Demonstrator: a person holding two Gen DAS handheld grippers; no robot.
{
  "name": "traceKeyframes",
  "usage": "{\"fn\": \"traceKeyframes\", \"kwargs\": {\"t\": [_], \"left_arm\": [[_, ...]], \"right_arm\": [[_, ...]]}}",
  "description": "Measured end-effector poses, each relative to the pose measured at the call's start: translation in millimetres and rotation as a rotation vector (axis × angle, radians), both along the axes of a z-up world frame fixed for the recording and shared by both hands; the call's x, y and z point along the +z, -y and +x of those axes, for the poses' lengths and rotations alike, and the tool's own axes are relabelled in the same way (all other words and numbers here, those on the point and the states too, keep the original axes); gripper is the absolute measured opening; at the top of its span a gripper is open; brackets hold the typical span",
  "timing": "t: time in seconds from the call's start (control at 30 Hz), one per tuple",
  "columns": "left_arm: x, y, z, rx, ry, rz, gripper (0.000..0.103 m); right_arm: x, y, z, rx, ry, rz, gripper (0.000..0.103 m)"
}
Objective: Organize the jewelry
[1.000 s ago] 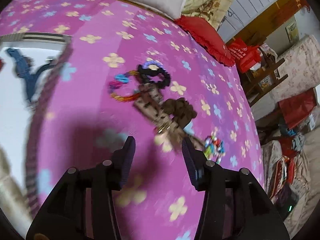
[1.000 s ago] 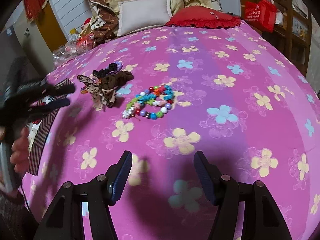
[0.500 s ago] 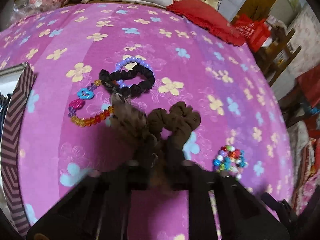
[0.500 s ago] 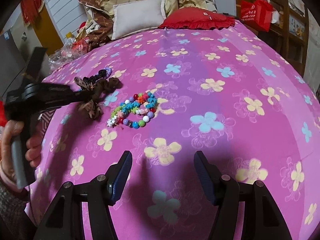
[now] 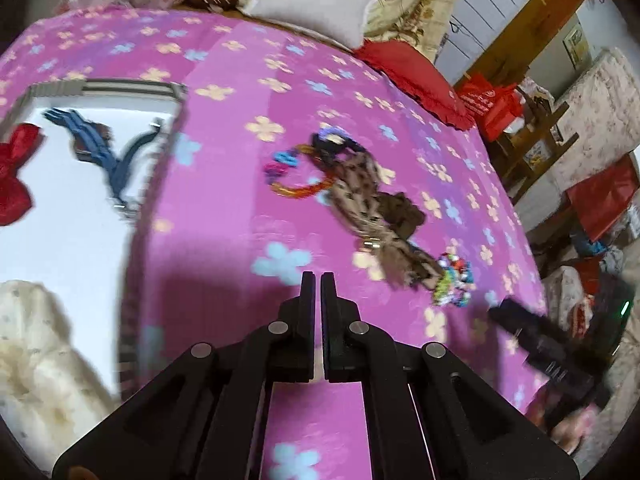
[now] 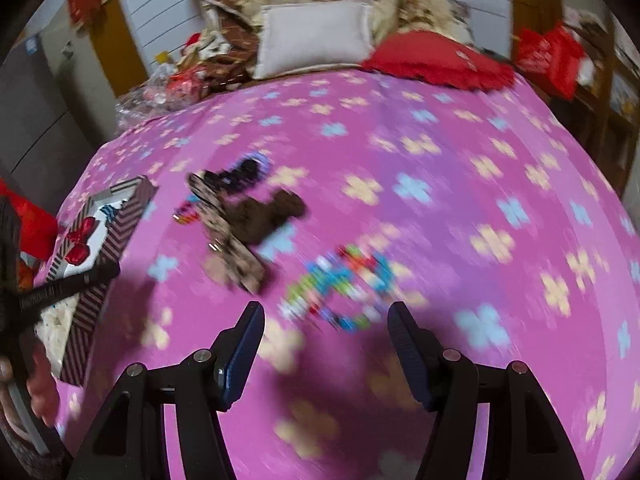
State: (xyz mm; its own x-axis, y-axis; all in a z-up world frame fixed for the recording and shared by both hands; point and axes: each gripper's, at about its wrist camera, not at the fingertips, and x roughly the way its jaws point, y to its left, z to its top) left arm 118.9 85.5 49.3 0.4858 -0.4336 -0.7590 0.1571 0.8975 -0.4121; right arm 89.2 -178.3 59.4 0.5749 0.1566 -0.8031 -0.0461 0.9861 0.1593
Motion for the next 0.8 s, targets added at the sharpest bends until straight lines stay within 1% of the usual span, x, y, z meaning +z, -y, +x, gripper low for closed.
{"fn": "traceKeyframes", "kwargs": {"t": [0.03, 0.07, 0.2, 0.3, 0.43, 0.5, 0.53, 0.57, 0.6, 0.67, 0.8], "left_arm": [[0, -5, -3, 0.011, 0.016, 0.018, 0.0], [1, -10, -5, 0.023, 0.032, 0.039, 0.0], [0, -25, -1, 0.04, 0.028, 0.076, 0.001], [-3, -42, 5, 0.072, 0.014, 0.049, 0.004], [-3, -50, 7, 0.092, 0.016, 0.042, 0.005], [-4, -48, 6, 0.087, 0.017, 0.044, 0.005], [-4, -46, 6, 0.083, 0.016, 0.047, 0.005], [-5, -45, 6, 0.078, 0.015, 0.051, 0.005], [-6, -44, 5, 0.077, 0.014, 0.054, 0.005], [-8, -40, 4, 0.074, 0.011, 0.061, 0.005], [-8, -33, 2, 0.07, 0.012, 0.078, 0.005]], "right_arm": [[2, -9, 11, 0.018, -0.005, -0.001, 0.062], [1, -17, 20, 0.033, -0.016, -0.001, 0.065], [-10, -43, 62, 0.03, -0.061, 0.002, 0.066], [-25, -51, 89, 0.0, -0.103, 0.049, 0.066], [-42, -61, 108, -0.022, -0.134, 0.066, 0.065], [-45, -64, 110, -0.02, -0.126, 0.084, 0.055], [-45, -65, 110, 0.002, -0.124, 0.109, 0.037], [-45, -66, 110, 0.025, -0.132, 0.148, 0.025], [-44, -66, 107, 0.034, -0.14, 0.176, 0.024], [-42, -70, 98, 0.067, -0.149, 0.188, 0.017], [-42, -75, 62, 0.143, -0.151, 0.225, 0.016]]}}
